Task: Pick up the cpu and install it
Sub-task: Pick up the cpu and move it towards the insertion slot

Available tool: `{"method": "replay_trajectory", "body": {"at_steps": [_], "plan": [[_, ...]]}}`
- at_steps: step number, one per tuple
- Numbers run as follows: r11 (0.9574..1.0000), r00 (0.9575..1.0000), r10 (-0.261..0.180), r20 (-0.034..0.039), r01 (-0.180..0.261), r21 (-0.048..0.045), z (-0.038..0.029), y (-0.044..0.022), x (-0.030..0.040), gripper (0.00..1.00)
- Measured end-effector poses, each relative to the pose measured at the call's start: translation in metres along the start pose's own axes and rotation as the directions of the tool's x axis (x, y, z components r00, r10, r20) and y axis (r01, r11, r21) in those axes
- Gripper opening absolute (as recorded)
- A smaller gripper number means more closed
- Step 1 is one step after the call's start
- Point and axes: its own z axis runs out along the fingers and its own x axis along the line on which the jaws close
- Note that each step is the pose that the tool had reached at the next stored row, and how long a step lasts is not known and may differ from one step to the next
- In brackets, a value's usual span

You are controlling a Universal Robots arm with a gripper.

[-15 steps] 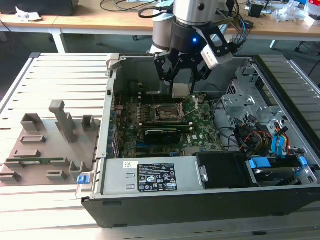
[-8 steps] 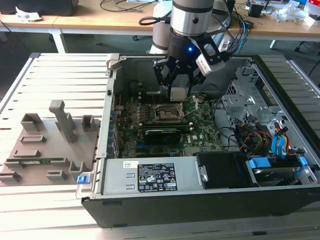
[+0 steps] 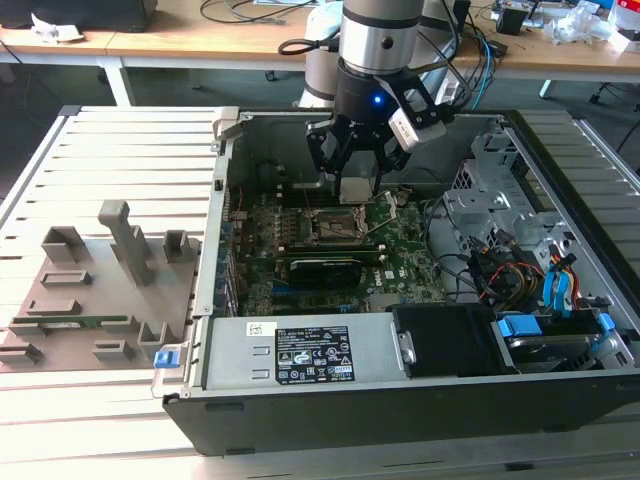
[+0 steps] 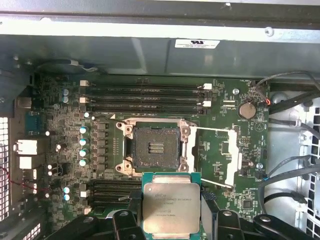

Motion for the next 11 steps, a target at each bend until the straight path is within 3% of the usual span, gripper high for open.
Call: {"method": "replay_trajectory", "body": {"at_steps": [11], "plan": [[1.0, 1.0, 0.0, 0.0, 0.0, 0.0, 0.0, 0.0002, 0.0, 0.55]]}}
